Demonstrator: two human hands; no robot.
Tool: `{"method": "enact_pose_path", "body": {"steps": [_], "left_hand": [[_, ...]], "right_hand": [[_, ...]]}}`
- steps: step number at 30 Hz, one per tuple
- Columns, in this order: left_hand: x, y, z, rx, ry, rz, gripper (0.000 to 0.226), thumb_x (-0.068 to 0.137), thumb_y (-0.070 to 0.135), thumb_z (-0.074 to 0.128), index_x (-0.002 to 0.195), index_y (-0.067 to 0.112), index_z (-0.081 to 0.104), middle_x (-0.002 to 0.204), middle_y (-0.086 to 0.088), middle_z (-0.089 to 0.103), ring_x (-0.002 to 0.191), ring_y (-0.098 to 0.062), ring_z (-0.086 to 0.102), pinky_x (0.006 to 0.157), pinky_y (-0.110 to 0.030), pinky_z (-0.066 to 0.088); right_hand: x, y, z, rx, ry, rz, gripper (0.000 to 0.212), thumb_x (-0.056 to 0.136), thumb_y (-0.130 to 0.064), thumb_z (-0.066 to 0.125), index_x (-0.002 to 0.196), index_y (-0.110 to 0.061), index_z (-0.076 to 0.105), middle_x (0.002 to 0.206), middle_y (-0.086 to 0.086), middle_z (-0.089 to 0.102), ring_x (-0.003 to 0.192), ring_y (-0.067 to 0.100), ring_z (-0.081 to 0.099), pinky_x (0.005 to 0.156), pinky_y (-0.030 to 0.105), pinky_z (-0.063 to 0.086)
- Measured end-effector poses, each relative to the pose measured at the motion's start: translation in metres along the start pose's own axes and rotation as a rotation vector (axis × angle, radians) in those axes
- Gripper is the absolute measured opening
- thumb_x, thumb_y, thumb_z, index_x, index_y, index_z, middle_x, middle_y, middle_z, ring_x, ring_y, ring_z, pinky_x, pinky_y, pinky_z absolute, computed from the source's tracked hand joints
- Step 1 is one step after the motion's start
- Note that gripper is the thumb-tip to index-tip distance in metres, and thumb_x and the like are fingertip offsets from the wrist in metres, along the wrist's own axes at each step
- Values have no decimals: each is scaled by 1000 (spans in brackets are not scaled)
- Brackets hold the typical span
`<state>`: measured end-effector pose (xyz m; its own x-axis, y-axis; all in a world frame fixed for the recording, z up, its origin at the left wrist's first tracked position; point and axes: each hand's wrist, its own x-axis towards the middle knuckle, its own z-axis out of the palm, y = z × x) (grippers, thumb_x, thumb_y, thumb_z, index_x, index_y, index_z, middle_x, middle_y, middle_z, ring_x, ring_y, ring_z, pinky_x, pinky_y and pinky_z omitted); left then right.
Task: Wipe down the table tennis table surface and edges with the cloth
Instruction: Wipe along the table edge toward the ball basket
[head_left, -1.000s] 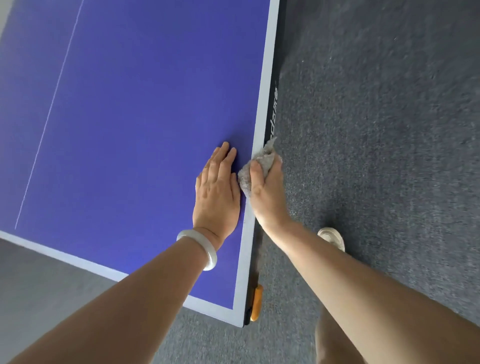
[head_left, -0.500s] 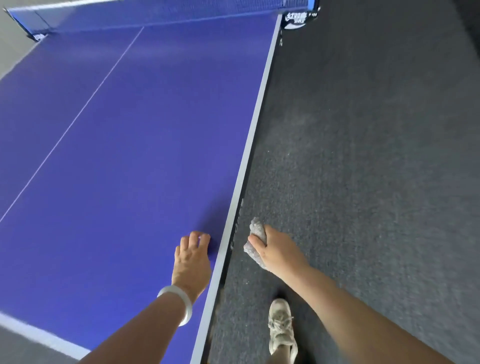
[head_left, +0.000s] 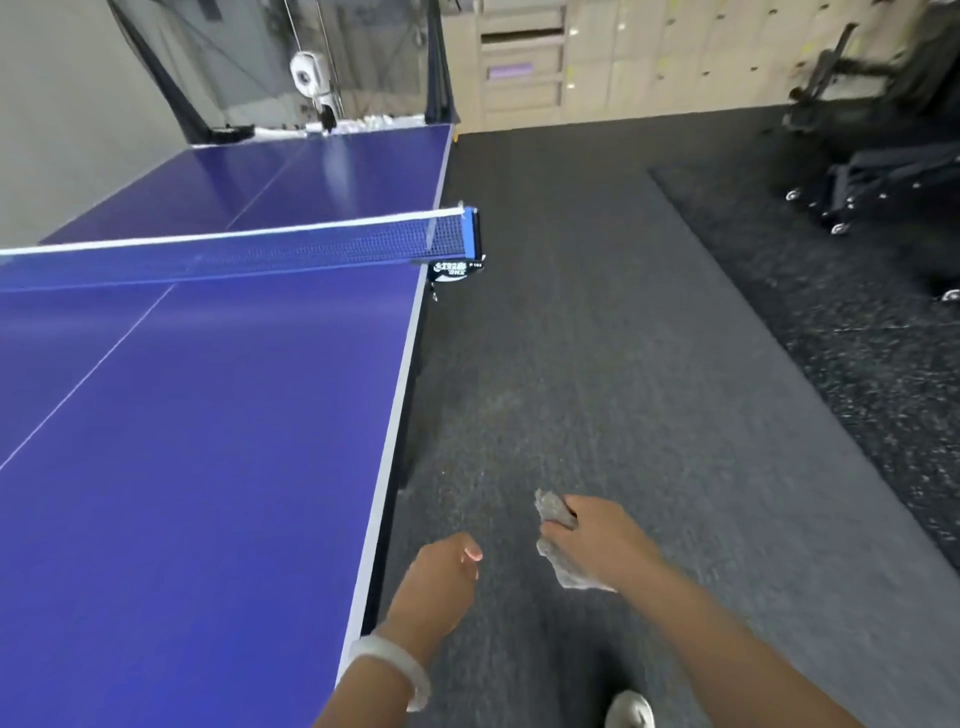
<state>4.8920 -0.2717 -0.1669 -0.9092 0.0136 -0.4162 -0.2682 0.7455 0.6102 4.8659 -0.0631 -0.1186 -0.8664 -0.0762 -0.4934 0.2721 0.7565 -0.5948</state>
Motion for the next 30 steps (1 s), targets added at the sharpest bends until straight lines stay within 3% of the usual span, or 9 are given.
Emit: {"method": "enact_pose_path", "body": {"steps": [2,5,7,9,11,20,26,30], "left_hand": [[31,29,2,6,-39,29,28,97,11,41,107,22,65,96,-1,69,77,-15,60,70,-29,51],[87,76,6,104,-95,53,29,101,15,40,117,20,63,107,-4,69,89,-17,64,78,-27,52],[125,110,7,183,-109,56,31,101,16,39,122,18,62,117,-6,67,103,-22,64,89,-30,52],[160,148,4,288,-142,65,33,101,12,39,124,14,62,121,-9,65,109,-26,62,93,-34,50],[194,186,1,338,-155,71,32,100,10,38,119,8,63,119,-12,66,109,-30,62,93,-37,50],[341,298,-25,269,2,7,28,104,32,36,99,13,57,109,-13,65,99,-34,62,78,-36,47],[476,326,-62,316,9,17,29,103,27,37,115,12,59,117,-12,63,105,-33,61,79,-38,46],[573,347,-93,371,-37,25,27,98,17,40,114,12,61,113,-11,66,102,-34,64,81,-39,51]], "right_hand": [[29,13,-24,-13,6,-2,25,96,-35,52,78,-20,60,86,-3,68,77,12,64,68,26,48],[82,29,-59,-62,-30,-29,31,95,-34,53,66,-24,49,71,-12,58,64,2,54,52,13,37],[117,36,-88,-101,-48,-52,32,95,-36,54,67,-27,46,71,-13,54,64,1,50,51,14,34],[150,40,-121,-141,-71,-59,29,94,-38,54,69,-26,45,74,-10,53,68,8,53,60,22,39],[181,43,-158,-185,-82,-63,26,93,-39,53,72,-26,45,76,-7,54,70,13,54,61,29,40],[328,9,-278,-289,-61,-154,24,92,-35,50,70,-24,46,76,-5,58,68,16,55,53,29,35],[454,-35,-323,-368,-57,-201,19,87,-37,52,72,-25,48,77,-6,58,67,15,55,51,29,31],[546,-71,-352,-387,-85,-195,19,89,-38,53,75,-26,49,79,-5,58,72,18,57,59,32,40]]}}
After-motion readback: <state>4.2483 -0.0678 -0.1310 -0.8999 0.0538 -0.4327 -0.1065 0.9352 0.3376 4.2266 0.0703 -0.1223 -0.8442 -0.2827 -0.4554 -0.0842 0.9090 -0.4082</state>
